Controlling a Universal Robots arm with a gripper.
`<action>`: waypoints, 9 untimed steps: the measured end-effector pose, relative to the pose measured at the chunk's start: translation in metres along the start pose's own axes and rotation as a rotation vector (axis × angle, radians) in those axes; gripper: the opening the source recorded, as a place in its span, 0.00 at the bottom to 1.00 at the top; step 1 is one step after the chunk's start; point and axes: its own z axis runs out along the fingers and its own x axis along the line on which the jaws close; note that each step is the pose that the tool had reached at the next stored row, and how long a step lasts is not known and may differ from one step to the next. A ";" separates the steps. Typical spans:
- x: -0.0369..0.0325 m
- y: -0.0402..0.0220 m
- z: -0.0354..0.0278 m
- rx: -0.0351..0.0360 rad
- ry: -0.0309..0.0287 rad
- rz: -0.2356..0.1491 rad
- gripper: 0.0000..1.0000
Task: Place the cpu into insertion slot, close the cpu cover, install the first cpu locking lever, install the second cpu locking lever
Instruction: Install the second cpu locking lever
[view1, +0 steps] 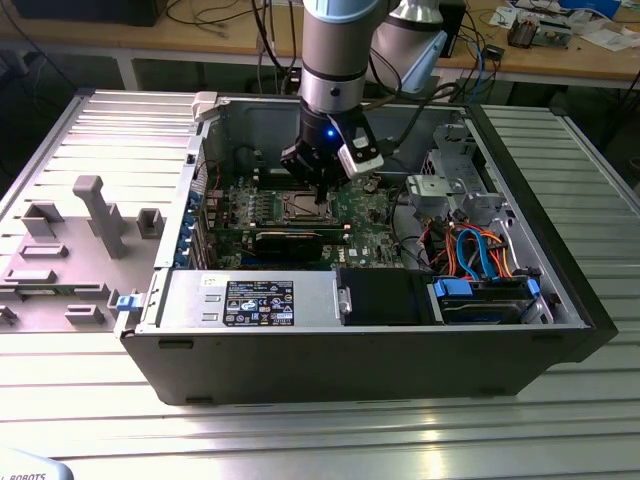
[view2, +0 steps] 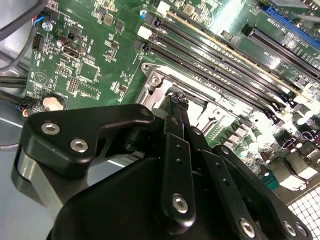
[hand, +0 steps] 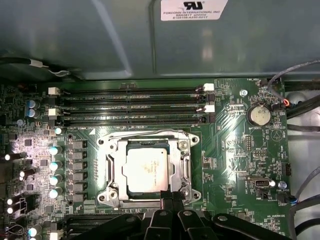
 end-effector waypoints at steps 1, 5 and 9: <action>0.0000 -0.0016 0.0012 -0.0001 0.0000 0.000 0.11; -0.0002 -0.0066 0.0014 -0.0006 0.0001 0.000 0.11; -0.0001 -0.0077 0.0007 -0.0159 0.0005 0.000 0.11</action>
